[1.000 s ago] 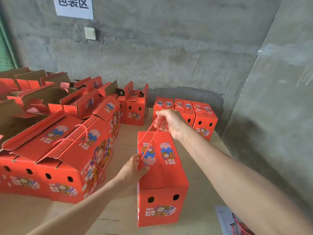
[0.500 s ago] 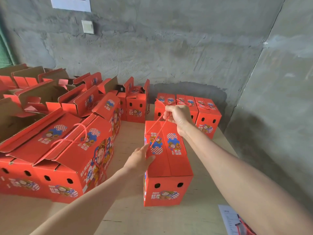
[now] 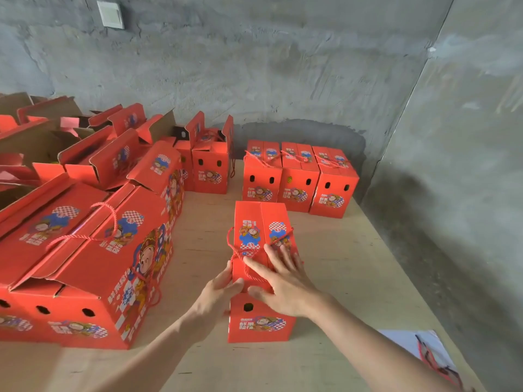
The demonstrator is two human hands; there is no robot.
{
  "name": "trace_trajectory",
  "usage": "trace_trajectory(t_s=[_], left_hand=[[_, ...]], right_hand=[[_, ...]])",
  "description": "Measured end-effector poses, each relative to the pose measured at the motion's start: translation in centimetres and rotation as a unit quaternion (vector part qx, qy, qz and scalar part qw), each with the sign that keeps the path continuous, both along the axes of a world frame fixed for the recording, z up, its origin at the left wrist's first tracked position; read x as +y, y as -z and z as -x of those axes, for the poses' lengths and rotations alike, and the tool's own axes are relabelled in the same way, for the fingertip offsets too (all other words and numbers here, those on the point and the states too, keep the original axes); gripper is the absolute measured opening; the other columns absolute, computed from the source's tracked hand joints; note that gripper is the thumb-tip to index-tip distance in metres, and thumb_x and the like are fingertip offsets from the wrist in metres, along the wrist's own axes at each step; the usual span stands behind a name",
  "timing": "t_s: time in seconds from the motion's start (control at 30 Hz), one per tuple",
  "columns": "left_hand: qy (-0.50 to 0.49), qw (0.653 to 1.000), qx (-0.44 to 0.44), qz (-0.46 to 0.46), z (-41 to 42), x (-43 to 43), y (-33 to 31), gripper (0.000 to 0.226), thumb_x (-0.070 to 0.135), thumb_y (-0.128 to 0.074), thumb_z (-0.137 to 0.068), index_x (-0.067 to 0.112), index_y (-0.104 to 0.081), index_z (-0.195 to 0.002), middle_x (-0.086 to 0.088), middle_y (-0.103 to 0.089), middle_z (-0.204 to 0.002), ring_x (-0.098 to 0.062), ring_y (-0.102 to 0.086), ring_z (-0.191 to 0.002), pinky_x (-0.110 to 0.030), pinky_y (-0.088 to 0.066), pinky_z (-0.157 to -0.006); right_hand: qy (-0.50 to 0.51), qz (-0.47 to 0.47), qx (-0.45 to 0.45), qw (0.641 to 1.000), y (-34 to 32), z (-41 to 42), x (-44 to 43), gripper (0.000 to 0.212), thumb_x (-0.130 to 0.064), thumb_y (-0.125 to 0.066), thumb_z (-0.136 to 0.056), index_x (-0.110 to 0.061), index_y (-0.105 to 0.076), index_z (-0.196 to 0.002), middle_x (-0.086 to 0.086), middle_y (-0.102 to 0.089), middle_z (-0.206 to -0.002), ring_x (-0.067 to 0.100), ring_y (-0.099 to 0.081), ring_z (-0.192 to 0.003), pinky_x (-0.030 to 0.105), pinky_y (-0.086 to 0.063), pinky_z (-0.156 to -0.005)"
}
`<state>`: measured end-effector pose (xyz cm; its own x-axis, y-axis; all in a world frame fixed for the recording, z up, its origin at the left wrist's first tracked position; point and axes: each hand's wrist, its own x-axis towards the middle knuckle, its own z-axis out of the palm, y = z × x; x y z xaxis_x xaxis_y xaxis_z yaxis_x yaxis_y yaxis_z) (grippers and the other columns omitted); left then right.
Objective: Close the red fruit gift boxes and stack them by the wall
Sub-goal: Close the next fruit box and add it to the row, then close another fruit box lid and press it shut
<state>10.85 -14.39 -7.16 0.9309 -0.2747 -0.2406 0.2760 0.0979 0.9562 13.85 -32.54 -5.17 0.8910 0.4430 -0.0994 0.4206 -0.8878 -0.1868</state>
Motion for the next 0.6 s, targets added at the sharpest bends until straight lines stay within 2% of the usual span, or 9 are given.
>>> trace_trajectory(t_s=[0.1,0.23,0.33,0.43,0.5,0.53,0.6], left_hand=[[0.014,1.0,-0.012,0.003,-0.7,-0.2,0.0,0.03,0.027,-0.051,-0.097,0.047,-0.053,-0.119,-0.001,-0.069,-0.116,-0.027,-0.067,-0.103,-0.036,-0.057,-0.074],[0.017,1.0,-0.008,0.012,-1.6,-2.1,0.2,0.031,0.023,-0.05,-0.098,0.044,-0.053,-0.121,-0.002,-0.069,-0.116,-0.029,-0.065,-0.106,-0.039,-0.057,-0.078],[0.025,1.0,-0.009,0.006,-2.4,-4.5,0.5,0.034,0.024,-0.055,-0.096,0.04,-0.053,-0.125,-0.003,-0.068,-0.117,-0.029,-0.063,-0.109,-0.047,-0.054,-0.088],[0.038,0.999,-0.012,-0.002,-3.6,-7.4,0.2,0.039,0.029,-0.061,-0.087,0.037,-0.054,-0.125,-0.004,-0.067,-0.117,-0.028,-0.063,-0.109,-0.052,-0.05,-0.094],[0.051,0.999,-0.007,0.002,-4.5,-9.4,0.1,0.041,0.032,-0.061,-0.083,0.037,-0.056,-0.123,-0.004,-0.068,-0.117,-0.024,-0.064,-0.105,-0.05,-0.051,-0.092],[0.062,0.998,-0.002,0.008,-5.0,-10.5,0.0,0.042,0.035,-0.06,-0.08,0.037,-0.056,-0.121,-0.001,-0.069,-0.115,-0.02,-0.065,-0.103,-0.046,-0.055,-0.087],[0.079,0.997,0.006,0.009,-6.0,-12.8,0.0,0.038,0.037,-0.06,-0.077,0.041,-0.058,-0.115,0.006,-0.071,-0.108,-0.013,-0.068,-0.097,-0.035,-0.056,-0.075]], right_hand=[[0.008,0.02,-0.025,0.999,0.7,0.0,-0.4,0.075,-0.071,-0.036,-0.087,-0.051,0.006,-0.146,0.006,0.021,-0.158,0.035,0.022,-0.143,0.05,0.013,-0.115],[0.024,0.019,-0.054,0.998,0.9,0.1,-1.7,0.075,-0.061,-0.043,-0.091,-0.042,-0.001,-0.15,0.006,0.012,-0.16,0.037,0.012,-0.145,0.048,0.006,-0.118],[0.047,0.02,-0.056,0.997,0.7,0.0,-3.6,0.073,-0.056,-0.043,-0.093,-0.039,-0.003,-0.151,0.004,0.01,-0.16,0.033,0.011,-0.146,0.048,0.006,-0.118],[0.123,0.037,-0.068,0.989,1.4,0.3,-5.5,0.076,-0.059,-0.04,-0.092,-0.035,0.001,-0.151,0.003,0.011,-0.16,0.031,0.011,-0.146,0.054,0.011,-0.113],[0.197,0.051,-0.08,0.976,2.0,0.6,-6.0,0.08,-0.056,-0.042,-0.091,-0.029,0.001,-0.152,0.007,0.008,-0.16,0.036,0.009,-0.146,0.06,0.01,-0.111],[0.233,0.059,-0.093,0.966,2.0,0.8,-6.3,0.084,-0.055,-0.05,-0.086,-0.025,-0.008,-0.153,0.011,-0.002,-0.16,0.041,0.0,-0.145,0.065,0.002,-0.109],[0.272,0.045,-0.112,0.955,1.9,0.7,-7.0,0.095,-0.056,-0.073,-0.058,-0.023,-0.045,-0.142,0.02,-0.042,-0.145,0.049,-0.038,-0.131,0.073,-0.031,-0.094]])
